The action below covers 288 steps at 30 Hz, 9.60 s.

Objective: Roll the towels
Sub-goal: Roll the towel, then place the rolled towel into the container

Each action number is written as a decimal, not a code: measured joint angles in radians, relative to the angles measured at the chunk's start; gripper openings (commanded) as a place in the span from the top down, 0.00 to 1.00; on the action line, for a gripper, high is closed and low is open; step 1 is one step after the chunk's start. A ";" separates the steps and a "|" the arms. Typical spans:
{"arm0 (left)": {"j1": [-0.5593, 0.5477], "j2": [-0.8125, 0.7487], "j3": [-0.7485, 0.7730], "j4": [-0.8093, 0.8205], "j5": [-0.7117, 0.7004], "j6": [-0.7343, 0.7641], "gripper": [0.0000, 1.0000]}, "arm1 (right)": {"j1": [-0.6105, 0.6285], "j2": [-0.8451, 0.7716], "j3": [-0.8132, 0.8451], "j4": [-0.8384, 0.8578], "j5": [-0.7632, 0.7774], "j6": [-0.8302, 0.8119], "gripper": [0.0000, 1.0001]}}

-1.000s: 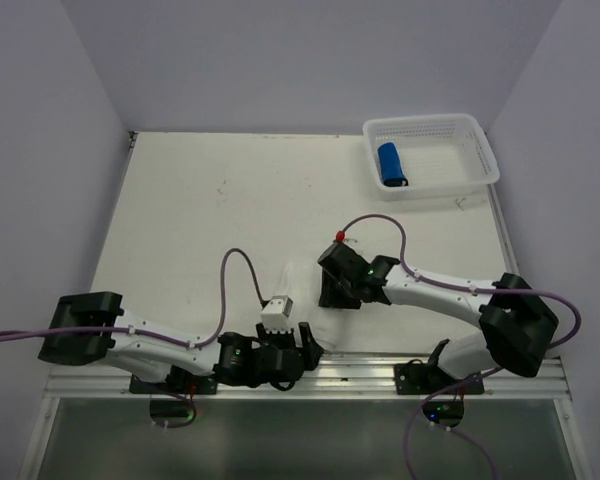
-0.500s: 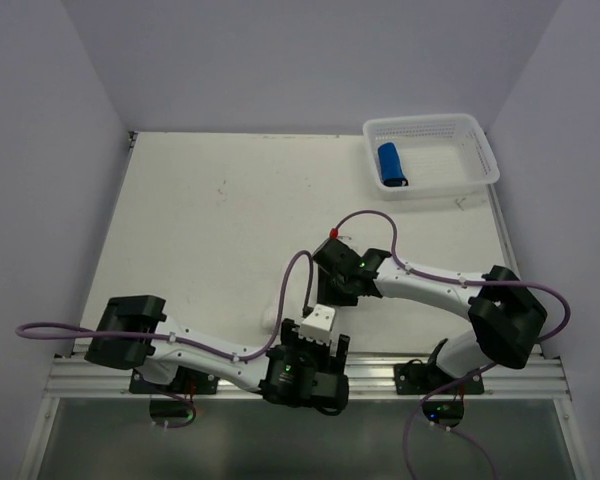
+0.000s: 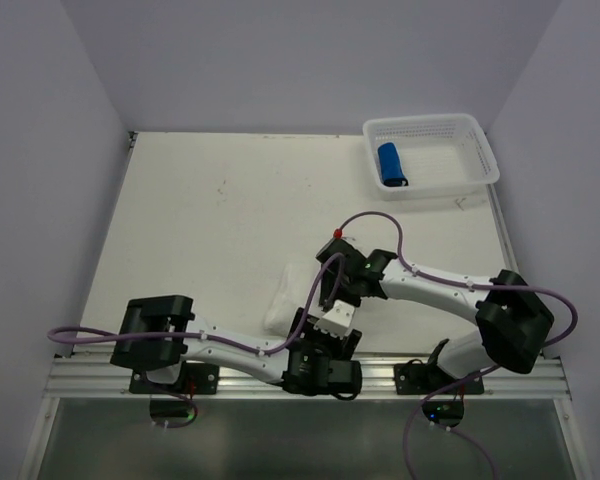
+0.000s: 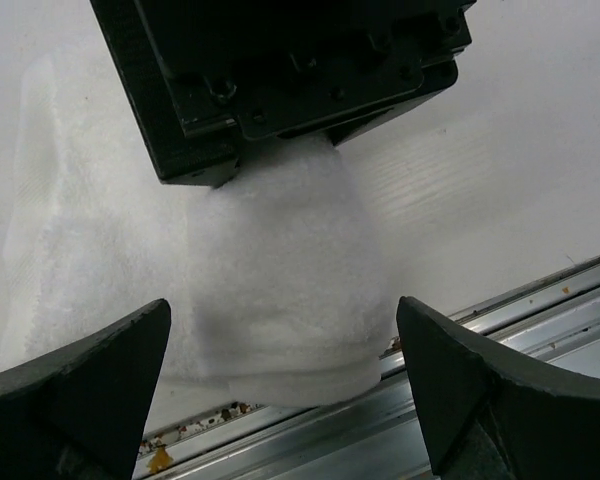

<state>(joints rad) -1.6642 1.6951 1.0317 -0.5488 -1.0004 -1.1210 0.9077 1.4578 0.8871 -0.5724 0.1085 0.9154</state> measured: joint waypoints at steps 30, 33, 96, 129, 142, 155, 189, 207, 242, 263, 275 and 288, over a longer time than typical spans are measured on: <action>0.215 -0.262 -0.459 0.710 0.351 0.174 1.00 | -0.162 -0.103 -0.013 -0.021 -0.103 -0.021 0.15; 0.297 -0.335 -0.565 0.845 0.480 0.171 1.00 | -0.198 -0.189 -0.014 -0.023 -0.100 -0.032 0.15; 0.278 -0.459 -0.296 0.348 0.412 0.350 0.05 | -0.121 -0.062 -0.092 0.205 -0.091 0.172 0.50; 0.206 -0.241 -0.331 0.367 0.255 0.313 0.68 | -0.113 -0.037 -0.031 0.110 -0.075 0.150 0.24; 0.428 -0.503 -0.698 0.827 0.594 0.212 0.78 | -0.112 -0.262 -0.096 0.138 -0.037 0.130 0.01; 0.645 -0.521 -0.945 1.246 0.910 0.005 0.83 | -0.111 -0.285 -0.282 0.382 -0.096 0.141 0.01; 0.722 -0.478 -0.973 1.328 1.033 -0.028 0.87 | 0.021 -0.002 -0.046 0.365 0.006 0.062 0.01; 0.737 -0.612 -0.903 1.089 1.025 0.055 0.31 | 0.052 0.159 0.122 0.257 0.034 -0.028 0.78; 0.869 -0.716 -0.229 0.190 0.654 0.603 0.21 | -0.669 0.662 1.471 -0.383 0.340 -0.910 0.92; 0.968 -0.601 -0.233 0.243 0.774 0.662 0.21 | -0.652 0.649 1.046 0.131 0.649 -0.920 0.90; 0.982 -0.581 -0.233 0.254 0.789 0.662 0.21 | -0.658 0.650 1.018 0.326 0.744 -0.821 0.89; 0.983 -0.547 -0.262 0.270 0.798 0.662 0.21 | -0.712 0.809 1.043 0.380 0.814 -0.754 0.87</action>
<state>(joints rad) -0.6815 1.1477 0.7700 -0.2783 -0.2020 -0.4591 0.1959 2.2673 1.9305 -0.1921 0.9226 0.1612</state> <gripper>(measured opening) 0.788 0.408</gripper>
